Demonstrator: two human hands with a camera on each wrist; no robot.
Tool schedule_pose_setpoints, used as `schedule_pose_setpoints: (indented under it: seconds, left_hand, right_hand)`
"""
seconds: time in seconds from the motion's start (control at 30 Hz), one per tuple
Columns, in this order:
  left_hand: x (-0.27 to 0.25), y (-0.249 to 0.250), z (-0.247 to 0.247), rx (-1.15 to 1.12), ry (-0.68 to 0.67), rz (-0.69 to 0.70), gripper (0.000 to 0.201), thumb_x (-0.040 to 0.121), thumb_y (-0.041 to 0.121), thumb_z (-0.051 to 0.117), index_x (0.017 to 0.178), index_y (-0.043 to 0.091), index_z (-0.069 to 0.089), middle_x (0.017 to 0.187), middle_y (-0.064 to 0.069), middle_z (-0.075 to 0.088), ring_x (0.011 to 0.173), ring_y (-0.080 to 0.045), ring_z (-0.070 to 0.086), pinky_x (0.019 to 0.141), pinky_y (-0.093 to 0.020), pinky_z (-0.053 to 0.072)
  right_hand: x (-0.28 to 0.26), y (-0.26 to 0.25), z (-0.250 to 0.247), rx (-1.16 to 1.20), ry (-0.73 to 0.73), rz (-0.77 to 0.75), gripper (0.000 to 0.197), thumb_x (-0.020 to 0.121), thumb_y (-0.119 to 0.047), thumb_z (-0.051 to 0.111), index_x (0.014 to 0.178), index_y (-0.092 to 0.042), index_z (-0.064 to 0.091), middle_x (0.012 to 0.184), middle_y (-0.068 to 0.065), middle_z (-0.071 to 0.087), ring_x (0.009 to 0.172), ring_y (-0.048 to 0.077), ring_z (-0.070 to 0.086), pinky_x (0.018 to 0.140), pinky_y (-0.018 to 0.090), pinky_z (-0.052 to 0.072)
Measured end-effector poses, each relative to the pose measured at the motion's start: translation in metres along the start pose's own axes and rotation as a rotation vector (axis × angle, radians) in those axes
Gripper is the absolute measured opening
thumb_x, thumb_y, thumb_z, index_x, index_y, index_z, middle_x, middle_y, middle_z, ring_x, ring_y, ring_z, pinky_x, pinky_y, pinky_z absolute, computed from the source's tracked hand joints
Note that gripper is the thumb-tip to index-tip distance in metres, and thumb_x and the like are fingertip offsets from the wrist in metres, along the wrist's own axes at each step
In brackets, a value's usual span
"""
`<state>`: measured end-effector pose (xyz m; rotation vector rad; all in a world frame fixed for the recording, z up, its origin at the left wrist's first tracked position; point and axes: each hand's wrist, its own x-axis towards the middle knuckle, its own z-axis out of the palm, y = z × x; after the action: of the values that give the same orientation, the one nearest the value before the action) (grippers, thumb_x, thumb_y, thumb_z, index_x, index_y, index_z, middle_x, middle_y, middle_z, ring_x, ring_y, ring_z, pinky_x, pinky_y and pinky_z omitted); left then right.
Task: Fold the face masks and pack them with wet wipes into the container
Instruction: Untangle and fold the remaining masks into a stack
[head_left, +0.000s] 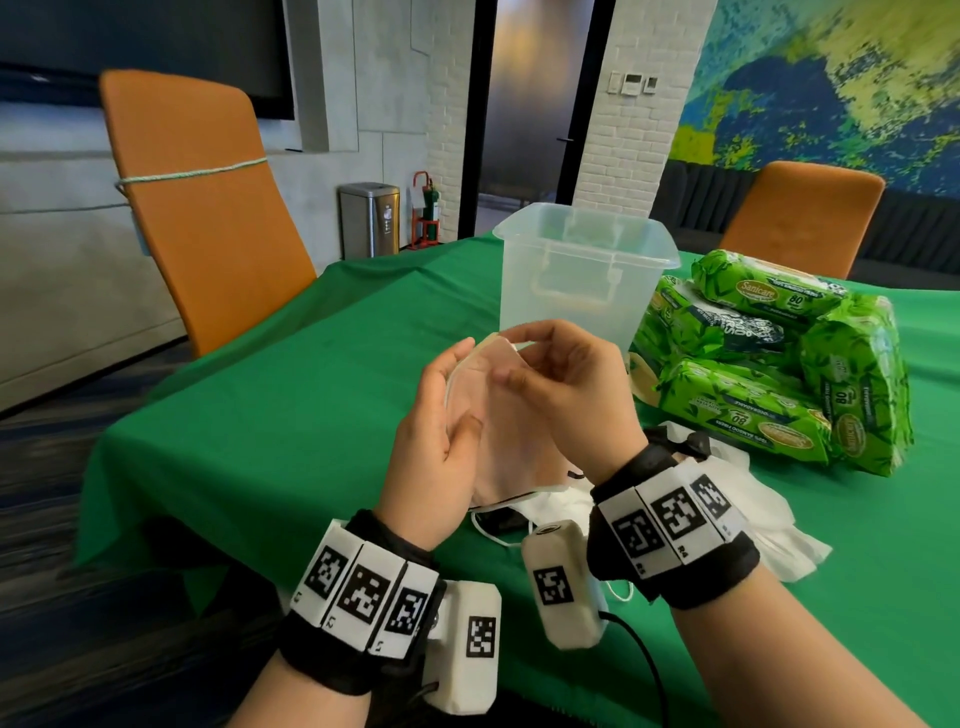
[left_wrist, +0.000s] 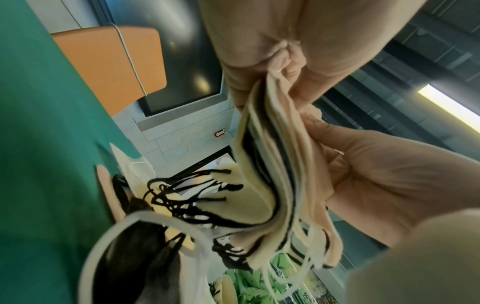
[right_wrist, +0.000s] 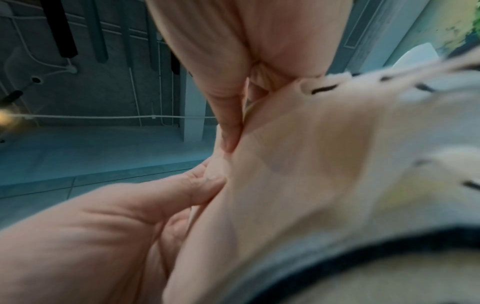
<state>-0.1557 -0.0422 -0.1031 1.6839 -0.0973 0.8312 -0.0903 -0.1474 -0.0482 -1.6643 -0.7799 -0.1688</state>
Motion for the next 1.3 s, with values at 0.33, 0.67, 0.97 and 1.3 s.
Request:
schedule_pose_setpoints:
  seconds: [0.33,0.67,0.97,1.3]
  left_hand:
    - [0.002,0.001,-0.002,-0.034,0.016,0.02,0.034,0.089,0.003,0.045,0.106,0.031,0.05,0.118,0.006,0.063,0.113,-0.001,0.056,0.096,-0.017,0.041]
    - [0.001,0.001,-0.001,-0.017,0.056,-0.043,0.03,0.081,0.021,0.052,0.11,0.029,0.056,0.109,0.009,0.066,0.103,-0.008,0.062,0.095,-0.032,0.048]
    - [0.002,0.005,0.001,0.021,-0.022,0.061,0.049,0.08,-0.01,0.04,0.12,0.015,0.052,0.126,0.008,0.059,0.118,0.005,0.051,0.1,-0.01,0.035]
    - [0.008,0.007,-0.006,-0.129,-0.083,0.011,0.042,0.089,-0.009,0.037,0.11,0.027,0.044,0.113,0.017,0.052,0.1,0.013,0.053,0.087,-0.007,0.04]
  right_hand:
    - [-0.001,0.002,-0.002,-0.18,0.062,-0.108,0.022,0.069,-0.006,0.077,0.069,-0.024,0.065,0.079,0.001,0.055,0.067,0.001,0.047,0.062,0.01,0.033]
    - [0.001,0.001,-0.008,-0.129,-0.023,-0.025,0.035,0.076,-0.011,0.073,0.085,-0.033,0.048,0.067,-0.001,0.06,0.061,0.01,0.052,0.059,0.021,0.039]
    - [0.004,-0.004,-0.006,-0.264,0.07,0.061,0.037,0.069,-0.02,0.079,0.089,-0.025,0.049,0.059,-0.002,0.057,0.056,0.009,0.05,0.052,0.016,0.037]
    - [0.008,0.005,-0.013,-0.48,-0.273,0.129,0.079,0.072,-0.061,0.055,0.137,-0.022,0.032,0.131,0.006,0.043,0.125,0.022,0.039,0.105,0.046,0.033]
